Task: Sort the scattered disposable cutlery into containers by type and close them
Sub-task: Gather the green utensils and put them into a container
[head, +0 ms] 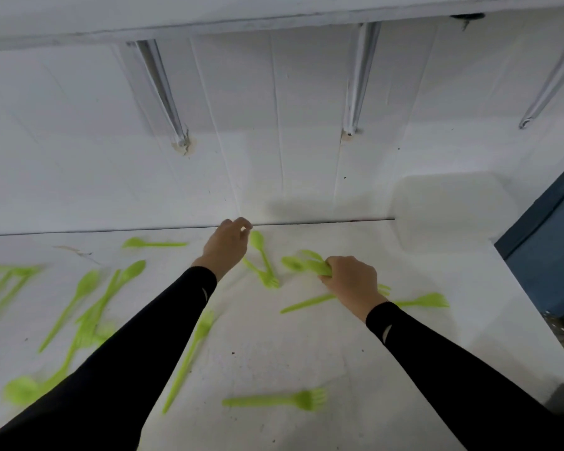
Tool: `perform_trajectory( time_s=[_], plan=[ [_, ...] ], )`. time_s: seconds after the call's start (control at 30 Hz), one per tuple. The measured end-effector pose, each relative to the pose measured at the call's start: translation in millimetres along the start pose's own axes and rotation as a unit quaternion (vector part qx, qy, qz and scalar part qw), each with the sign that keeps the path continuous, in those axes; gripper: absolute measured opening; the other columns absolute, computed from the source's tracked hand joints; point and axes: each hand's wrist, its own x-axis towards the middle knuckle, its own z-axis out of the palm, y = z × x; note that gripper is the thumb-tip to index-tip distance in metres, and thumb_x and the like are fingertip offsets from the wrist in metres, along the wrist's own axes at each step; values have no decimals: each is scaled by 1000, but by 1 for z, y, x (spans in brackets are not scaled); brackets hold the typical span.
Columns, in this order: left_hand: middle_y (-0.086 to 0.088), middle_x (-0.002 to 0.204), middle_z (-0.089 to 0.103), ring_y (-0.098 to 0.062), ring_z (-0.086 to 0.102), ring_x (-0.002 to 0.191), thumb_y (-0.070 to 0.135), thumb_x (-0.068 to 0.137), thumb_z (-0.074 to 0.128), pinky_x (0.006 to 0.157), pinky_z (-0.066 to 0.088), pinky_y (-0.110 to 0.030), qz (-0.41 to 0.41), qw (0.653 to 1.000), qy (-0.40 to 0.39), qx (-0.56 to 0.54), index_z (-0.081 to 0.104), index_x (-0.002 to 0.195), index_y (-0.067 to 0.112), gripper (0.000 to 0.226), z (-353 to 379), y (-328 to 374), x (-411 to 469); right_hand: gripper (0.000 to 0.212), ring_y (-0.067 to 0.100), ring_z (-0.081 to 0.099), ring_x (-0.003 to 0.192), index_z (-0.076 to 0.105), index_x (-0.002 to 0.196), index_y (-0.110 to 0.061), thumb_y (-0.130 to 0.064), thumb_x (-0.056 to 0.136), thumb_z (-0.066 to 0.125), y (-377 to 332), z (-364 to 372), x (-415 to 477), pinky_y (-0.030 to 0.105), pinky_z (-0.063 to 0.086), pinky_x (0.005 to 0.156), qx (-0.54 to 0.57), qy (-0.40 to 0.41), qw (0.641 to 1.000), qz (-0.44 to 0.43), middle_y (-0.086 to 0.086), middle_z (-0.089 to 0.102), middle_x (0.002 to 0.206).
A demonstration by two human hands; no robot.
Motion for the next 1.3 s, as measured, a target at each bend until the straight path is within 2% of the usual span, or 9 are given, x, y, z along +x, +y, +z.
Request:
perform_trajectory(
  time_s=[0.17,0.27,0.47,0.7,0.9,1.03,1.1,1.2,1.3],
  plan=[
    [-11,127,49,-32,55,118,61,95,43,90,44,-40,-80,981,-84,158,46,130,12,60,19,20,24,18,28,63,95,63,99,-21,-36,89,58,1,-10,3,28,37,69,64,-10,998,16,1,66,95],
    [-11,130,51,-29,57,118,45,102,40,82,43,-34,-54,957,-77,276,41,132,8,48,33,35,25,23,23,58,80,53,76,-21,-39,88,61,5,-28,-7,28,35,63,150,-15,988,35,-6,54,73],
    [-6,123,57,-26,63,109,13,96,50,73,44,-31,24,936,-40,349,43,129,9,34,45,55,8,22,14,51,61,63,83,-15,-36,88,64,7,-76,-43,28,40,57,332,-61,941,33,-7,60,66],
    [-5,82,67,-27,66,82,27,100,49,68,43,-30,39,987,69,-140,61,98,5,25,11,105,-22,22,11,44,62,67,104,-18,-36,97,57,-2,-95,-86,24,37,57,552,-91,824,95,-8,76,84],
    [-6,100,69,-21,71,82,4,100,36,69,58,-31,-47,826,18,-561,53,122,16,30,9,128,-107,26,5,43,45,72,101,-13,-35,95,60,-3,-90,-104,19,35,43,567,-113,809,106,-3,73,76],
    [-14,103,64,-27,73,80,31,105,38,63,58,-38,-149,683,3,-715,56,113,12,27,11,125,-128,25,9,36,43,70,93,-12,-35,96,60,-7,-80,-109,21,29,43,530,-156,829,87,-3,65,65],
    [-15,108,64,-28,74,83,43,102,45,66,59,-38,-151,691,-3,-707,56,116,9,38,9,122,-131,27,8,35,42,70,96,-12,-36,96,59,-7,-78,-110,20,30,43,504,-165,845,71,-1,69,69],
    [-13,101,63,-20,72,73,21,101,53,63,58,-32,-123,746,25,-654,57,111,9,16,12,120,-137,27,2,45,50,70,98,-20,-43,96,56,-8,-75,-113,16,36,51,427,-136,893,32,-15,69,69],
    [-10,98,61,-19,71,72,14,104,42,59,57,-30,-150,776,39,-612,57,108,10,16,15,118,-137,33,-2,60,84,48,124,-31,-45,95,56,-9,-69,-113,13,42,66,373,-98,923,-12,-24,62,95]
  ],
)
